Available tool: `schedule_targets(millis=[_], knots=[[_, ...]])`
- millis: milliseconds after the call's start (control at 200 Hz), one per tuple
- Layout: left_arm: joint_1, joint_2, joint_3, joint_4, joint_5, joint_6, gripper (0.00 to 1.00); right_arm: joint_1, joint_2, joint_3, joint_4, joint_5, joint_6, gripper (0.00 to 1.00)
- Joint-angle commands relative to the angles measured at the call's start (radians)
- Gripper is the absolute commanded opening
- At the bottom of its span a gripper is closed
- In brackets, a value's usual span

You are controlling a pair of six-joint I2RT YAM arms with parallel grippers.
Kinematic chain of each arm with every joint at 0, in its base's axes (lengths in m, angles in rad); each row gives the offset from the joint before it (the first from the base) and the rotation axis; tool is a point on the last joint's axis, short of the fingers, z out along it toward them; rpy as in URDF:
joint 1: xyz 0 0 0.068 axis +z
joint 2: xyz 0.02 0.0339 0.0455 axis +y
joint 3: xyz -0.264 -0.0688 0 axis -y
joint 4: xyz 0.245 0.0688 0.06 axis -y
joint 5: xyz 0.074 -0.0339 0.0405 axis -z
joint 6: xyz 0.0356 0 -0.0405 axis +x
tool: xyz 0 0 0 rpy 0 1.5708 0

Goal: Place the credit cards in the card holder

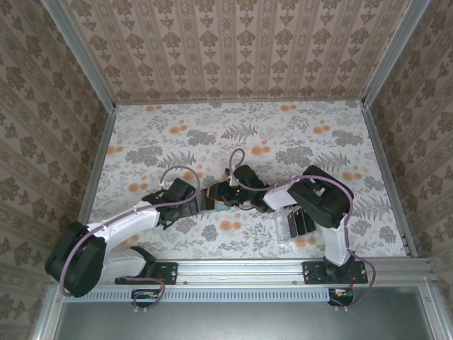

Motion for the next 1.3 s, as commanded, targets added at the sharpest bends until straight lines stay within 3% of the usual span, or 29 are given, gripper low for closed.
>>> schedule_targets(millis=[0,185,525,1295], knots=[[0.038,-0.029,0.051,-0.037,0.016,0.042,1.0,0.001,-0.038,0.029,-0.28,0.053,-0.094,0.47],[0.098,-0.035,0.077,-0.046,0.026,0.076,1.0,0.001,-0.078,0.081,-0.417,0.083,-0.147,0.51],[0.148,0.029,0.081,-0.027,0.058,0.078,1.0,0.005,-0.077,0.187,-0.603,0.121,-0.22,0.49],[0.146,0.123,0.081,0.018,0.084,0.091,1.0,0.035,0.029,0.322,-0.624,0.069,-0.222,0.41]])
